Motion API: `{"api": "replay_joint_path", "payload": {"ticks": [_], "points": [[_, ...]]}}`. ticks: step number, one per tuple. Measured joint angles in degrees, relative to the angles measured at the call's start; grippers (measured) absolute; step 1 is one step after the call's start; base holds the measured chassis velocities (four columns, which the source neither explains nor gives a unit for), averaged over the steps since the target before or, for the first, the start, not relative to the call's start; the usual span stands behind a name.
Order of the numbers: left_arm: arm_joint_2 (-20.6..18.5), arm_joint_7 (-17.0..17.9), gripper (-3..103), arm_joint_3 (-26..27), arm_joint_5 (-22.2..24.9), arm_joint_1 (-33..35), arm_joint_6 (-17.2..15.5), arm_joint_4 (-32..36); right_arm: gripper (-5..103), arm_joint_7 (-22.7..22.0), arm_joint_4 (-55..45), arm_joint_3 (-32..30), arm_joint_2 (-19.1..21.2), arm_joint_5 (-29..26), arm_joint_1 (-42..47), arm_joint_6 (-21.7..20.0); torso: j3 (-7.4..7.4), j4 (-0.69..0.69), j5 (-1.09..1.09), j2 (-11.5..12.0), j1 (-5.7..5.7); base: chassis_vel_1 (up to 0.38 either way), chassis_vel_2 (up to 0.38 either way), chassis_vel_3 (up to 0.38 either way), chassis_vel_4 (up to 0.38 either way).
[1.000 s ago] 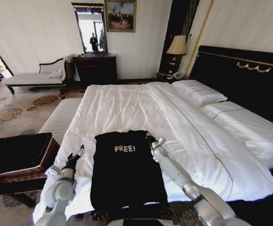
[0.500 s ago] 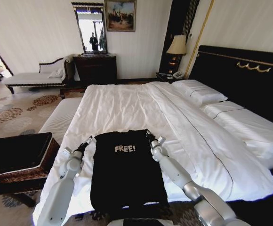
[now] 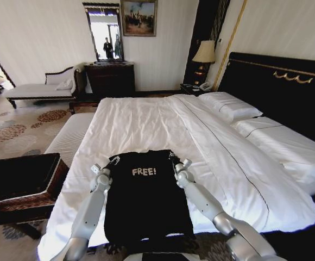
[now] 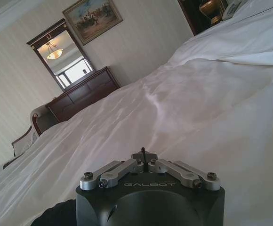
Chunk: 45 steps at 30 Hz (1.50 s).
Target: Fold the clothes on the bed and place them into the basket.
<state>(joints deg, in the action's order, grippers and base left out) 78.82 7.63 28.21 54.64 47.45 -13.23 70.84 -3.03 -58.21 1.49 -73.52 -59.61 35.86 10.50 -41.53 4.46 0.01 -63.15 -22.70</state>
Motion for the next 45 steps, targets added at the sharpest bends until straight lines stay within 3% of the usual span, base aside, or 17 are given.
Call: {"api": "replay_joint_path", "payload": {"ticks": [2,6,7,13,20,24,28,38,45], "points": [[0.23,-0.19,71,0.35,-0.02,-0.67,0.26,-0.92,0,0.00,-0.02,0.09,0.04,-0.05,0.00,0.00,0.00,-0.01,0.00,0.00,0.00,0.000,0.000,0.000,0.000],[0.25,-0.34,66,0.50,-0.02,-1.05,0.38,-1.35,0,0.00,-0.01,0.12,0.04,-0.07,0.00,0.00,0.00,-0.01,-0.01,0.00,0.00,0.000,0.000,0.000,0.000],[0.18,-0.50,55,0.61,0.01,-1.44,0.56,-1.76,0,0.01,0.05,0.13,0.01,-0.08,0.00,0.00,0.00,0.00,-0.01,0.00,0.00,0.000,0.000,0.000,0.000],[-0.16,-0.86,38,0.77,0.06,-2.04,0.74,-2.36,0,0.05,0.14,0.27,-0.04,-0.07,0.03,0.00,0.00,0.00,-0.01,0.00,0.00,0.000,0.000,0.000,0.000],[-1.26,-1.15,6,1.09,0.97,-2.12,0.92,-1.92,0,0.05,0.21,0.36,0.10,0.00,-0.01,0.05,0.00,0.00,-0.01,0.00,0.00,0.000,0.000,0.000,0.000],[-2.28,-1.04,1,1.13,1.95,-1.80,0.92,-0.15,0,-0.61,-1.17,0.37,0.53,0.01,0.02,0.20,0.00,0.01,-0.02,0.00,0.00,0.000,0.000,0.000,0.000],[-5.56,-0.30,1,0.89,4.82,-0.12,0.73,6.88,0,-1.76,-8.08,0.31,2.84,-0.52,0.89,0.29,0.00,-0.01,-0.01,0.00,0.00,0.000,0.000,0.000,0.000],[-16.02,2.09,1,0.21,15.30,2.68,-1.21,27.65,0,0.88,-28.88,1.23,15.56,-7.11,-0.18,1.13,0.01,0.01,-0.01,0.00,0.02,0.000,0.000,0.000,0.000],[-18.76,4.09,1,0.51,19.55,-1.30,-2.05,31.74,0,0.92,-32.09,1.78,18.01,-10.10,-4.55,1.05,0.01,-0.01,-0.02,0.00,0.02,0.000,0.000,0.000,0.000]]}}
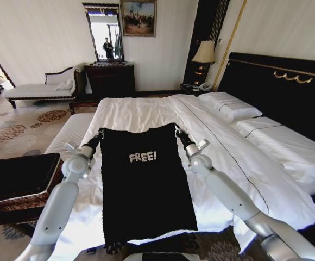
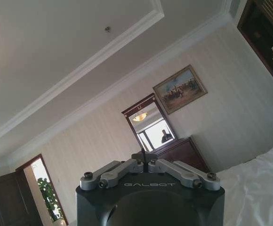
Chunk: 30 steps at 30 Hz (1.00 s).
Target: Fold the clothes on the bed and place them into the basket.
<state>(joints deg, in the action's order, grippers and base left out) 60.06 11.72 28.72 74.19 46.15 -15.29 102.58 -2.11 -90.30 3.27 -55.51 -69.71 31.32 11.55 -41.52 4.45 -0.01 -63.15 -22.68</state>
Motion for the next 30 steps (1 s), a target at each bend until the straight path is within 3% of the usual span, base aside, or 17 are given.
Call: {"api": "replay_joint_path", "payload": {"ticks": [2,9,14,19,30], "points": [[-1.66,1.20,1,-0.22,2.10,-4.70,-0.36,-1.04,0,-0.28,0.37,0.08,0.66,-1.93,-3.81,-0.43,0.00,0.01,0.01,0.00,-0.01,0.000,0.000,0.000,0.000],[-3.43,1.77,1,-0.93,3.59,-7.83,-0.47,-3.08,0,-0.51,2.52,0.50,0.71,-2.45,-6.40,-0.53,-0.01,0.01,0.00,0.00,-0.02,0.000,0.000,0.000,0.000],[-3.22,1.45,1,-0.88,2.58,-2.84,-0.46,-1.58,0,-0.42,4.13,0.93,0.44,0.58,-3.33,0.35,-0.02,0.01,0.01,0.00,-0.02,0.000,0.000,0.000,0.000],[-1.49,0.77,1,0.61,0.35,6.86,-0.28,3.08,0,-0.68,2.13,0.60,1.79,3.80,3.44,1.26,-0.01,0.00,-0.01,0.00,-0.02,0.000,0.000,0.000,0.000],[-0.61,4.71,1,3.75,-5.16,25.98,-1.96,13.60,0,-8.31,-6.78,-0.36,6.74,8.20,20.40,0.49,0.01,0.02,0.02,-0.01,0.00,0.000,0.000,0.000,0.000]]}}
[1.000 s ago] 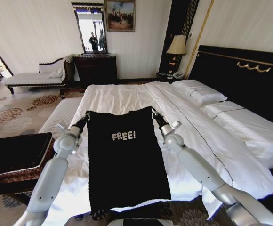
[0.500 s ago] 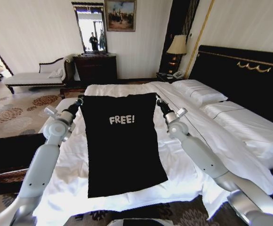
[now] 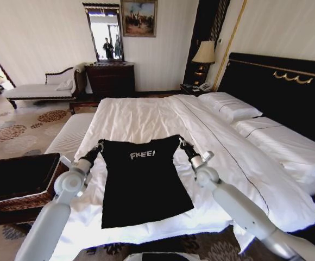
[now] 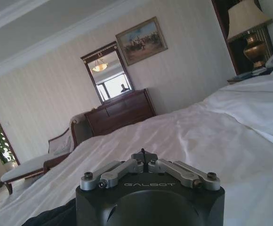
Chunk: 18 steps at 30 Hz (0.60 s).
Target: Fold the clothes on the bed and place them into the basket.
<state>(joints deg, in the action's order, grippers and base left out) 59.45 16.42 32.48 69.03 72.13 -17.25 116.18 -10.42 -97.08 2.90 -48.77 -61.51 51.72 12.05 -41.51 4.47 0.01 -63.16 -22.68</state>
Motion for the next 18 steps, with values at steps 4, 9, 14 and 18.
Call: {"api": "replay_joint_path", "payload": {"ticks": [4,9,14,18], "points": [[1.71,0.07,1,0.48,-3.08,6.35,-0.50,1.79,0,-1.97,-1.67,-0.76,0.80,1.42,5.01,0.05,0.00,0.00,-0.02,0.00,0.00,0.000,0.000,0.000,0.000],[2.56,1.35,1,1.52,-5.72,13.90,-2.32,6.01,0,-4.41,-4.67,-2.03,2.15,2.95,11.44,0.07,0.00,-0.01,-0.01,0.00,0.00,0.000,0.000,0.000,0.000],[2.47,3.19,1,3.13,-6.95,19.94,-4.96,10.66,0,-5.49,-6.98,-3.33,3.06,4.74,18.70,0.34,0.00,0.00,0.00,0.00,0.00,0.000,0.000,0.000,0.000],[2.31,3.71,1,3.95,-9.54,23.43,-7.11,11.17,0,-6.47,-7.58,-4.08,2.98,5.39,23.19,0.66,0.00,0.00,-0.02,-0.01,0.00,0.000,0.000,0.000,0.000]]}}
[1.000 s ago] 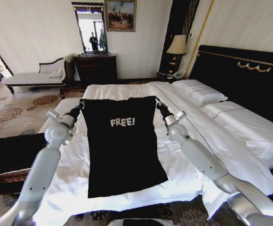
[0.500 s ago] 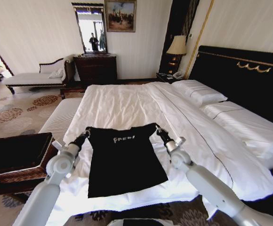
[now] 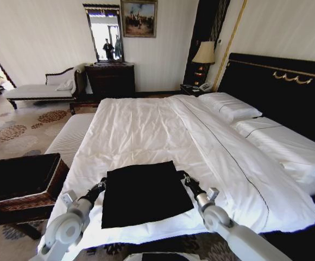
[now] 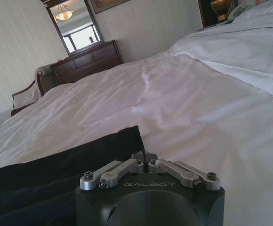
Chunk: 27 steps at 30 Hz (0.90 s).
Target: Fold the clothes on the bed and place them into the basket.
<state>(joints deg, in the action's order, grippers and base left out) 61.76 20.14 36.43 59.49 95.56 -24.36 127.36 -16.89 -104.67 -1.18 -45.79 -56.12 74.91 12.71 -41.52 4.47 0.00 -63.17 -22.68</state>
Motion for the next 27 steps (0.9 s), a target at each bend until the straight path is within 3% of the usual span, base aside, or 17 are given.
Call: {"api": "replay_joint_path", "payload": {"ticks": [11,14,18,27], "points": [[-1.47,-0.37,1,0.78,-1.70,5.14,-2.94,-0.69,0,-0.13,0.14,-1.04,-0.64,2.15,3.52,0.78,-0.01,-0.01,0.00,0.01,-0.01,0.000,0.000,0.000,0.000],[-1.93,0.57,1,0.50,-1.58,6.08,-6.72,-0.44,0,0.68,1.67,-1.56,-0.57,3.20,3.84,1.23,-0.01,-0.01,0.00,0.01,-0.01,0.000,0.000,0.000,0.000],[-2.31,1.33,1,0.07,-1.27,6.77,-8.57,-0.23,0,1.09,2.70,-1.69,-0.58,3.35,3.57,1.45,-0.01,-0.01,0.00,0.01,-0.02,0.000,0.000,0.000,0.000],[-3.10,2.40,1,-0.27,0.12,6.93,-10.04,0.55,0,1.33,2.70,-1.43,-0.39,4.06,3.32,1.48,-0.01,-0.01,0.00,0.01,-0.02,0.000,0.000,0.000,0.000]]}}
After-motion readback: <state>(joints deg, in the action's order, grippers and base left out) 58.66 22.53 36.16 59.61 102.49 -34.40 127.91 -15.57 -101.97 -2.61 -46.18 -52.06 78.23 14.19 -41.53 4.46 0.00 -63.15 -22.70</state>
